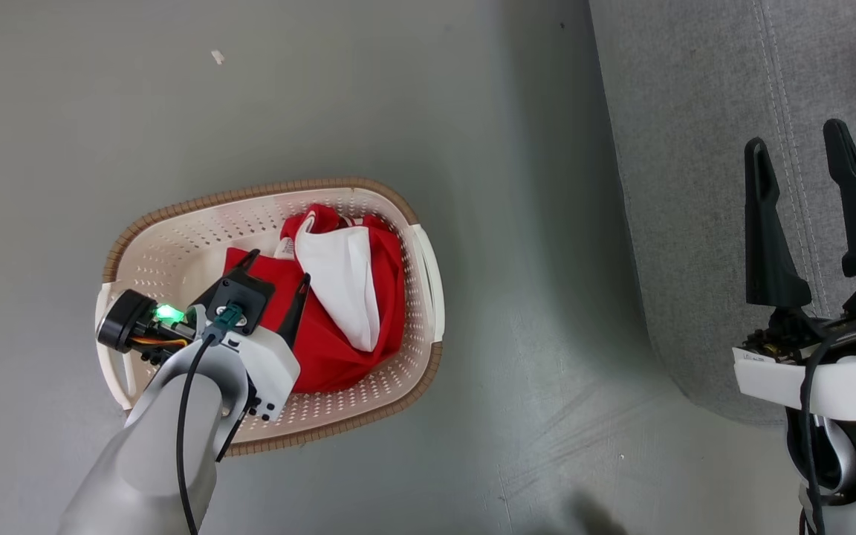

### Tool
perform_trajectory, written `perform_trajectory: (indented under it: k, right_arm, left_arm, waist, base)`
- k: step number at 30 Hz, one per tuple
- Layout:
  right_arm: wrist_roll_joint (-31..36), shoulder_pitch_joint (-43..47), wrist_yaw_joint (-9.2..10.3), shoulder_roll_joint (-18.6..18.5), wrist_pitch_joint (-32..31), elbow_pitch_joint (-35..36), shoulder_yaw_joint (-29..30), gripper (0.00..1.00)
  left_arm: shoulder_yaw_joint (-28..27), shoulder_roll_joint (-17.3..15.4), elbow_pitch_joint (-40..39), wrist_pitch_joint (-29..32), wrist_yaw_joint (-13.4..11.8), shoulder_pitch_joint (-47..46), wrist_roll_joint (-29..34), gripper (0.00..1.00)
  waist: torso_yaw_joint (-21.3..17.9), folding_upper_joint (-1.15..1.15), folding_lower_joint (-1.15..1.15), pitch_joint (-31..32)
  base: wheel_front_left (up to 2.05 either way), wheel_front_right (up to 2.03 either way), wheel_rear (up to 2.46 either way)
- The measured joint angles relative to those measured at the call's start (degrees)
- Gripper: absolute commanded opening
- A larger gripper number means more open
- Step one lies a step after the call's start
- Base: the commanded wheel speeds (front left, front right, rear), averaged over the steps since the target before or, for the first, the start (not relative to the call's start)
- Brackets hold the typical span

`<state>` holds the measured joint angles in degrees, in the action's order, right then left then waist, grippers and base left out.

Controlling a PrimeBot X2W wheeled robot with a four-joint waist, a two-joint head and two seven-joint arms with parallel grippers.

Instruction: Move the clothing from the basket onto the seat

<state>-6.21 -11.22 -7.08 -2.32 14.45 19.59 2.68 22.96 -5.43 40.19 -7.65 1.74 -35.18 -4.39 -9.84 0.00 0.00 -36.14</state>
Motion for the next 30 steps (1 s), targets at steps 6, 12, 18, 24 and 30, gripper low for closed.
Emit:
perform_trajectory:
  k: [6,12,18,24,30]
  right_arm:
    - [-0.97,-2.51,0.0,-0.01,0.0,0.33,-0.97,1.0]
    - [-1.41,-4.71,0.0,-0.01,0.0,0.55,-1.36,1.0]
    - [-2.02,-5.92,0.0,-0.02,0.0,0.69,-1.35,1.0]
    - [-2.48,-7.81,0.0,-0.02,0.01,0.97,-1.42,1.0]
    - [-3.31,-8.69,0.0,-0.02,0.01,1.08,-1.6,1.0]
  left_arm:
    - [0.0,0.54,2.46,-0.58,0.03,-3.76,0.0,1.0]
    - [-0.18,0.57,5.09,-0.81,0.42,-7.0,0.0,1.0]
    - [-0.2,0.2,7.51,-1.0,0.44,-9.61,0.3,1.0]
    - [-0.81,-0.81,10.01,-1.0,0.43,-11.98,0.52,1.0]
    - [-1.8,-2.03,11.83,-0.99,0.24,-14.02,0.51,1.0]
  waist:
    - [-1.57,0.0,0.0,-3.85]
    - [-2.9,0.0,0.0,-6.87]
    - [-4.3,0.0,0.0,-9.64]
    - [-5.69,0.0,0.0,-12.21]
    - [-6.7,0.0,0.0,-14.19]
  base:
    - [0.0,0.0,0.0]
    - [0.0,0.0,0.0]
    - [0.0,0.0,0.0]
    - [0.0,0.0,0.0]
    - [0.0,0.0,0.0]
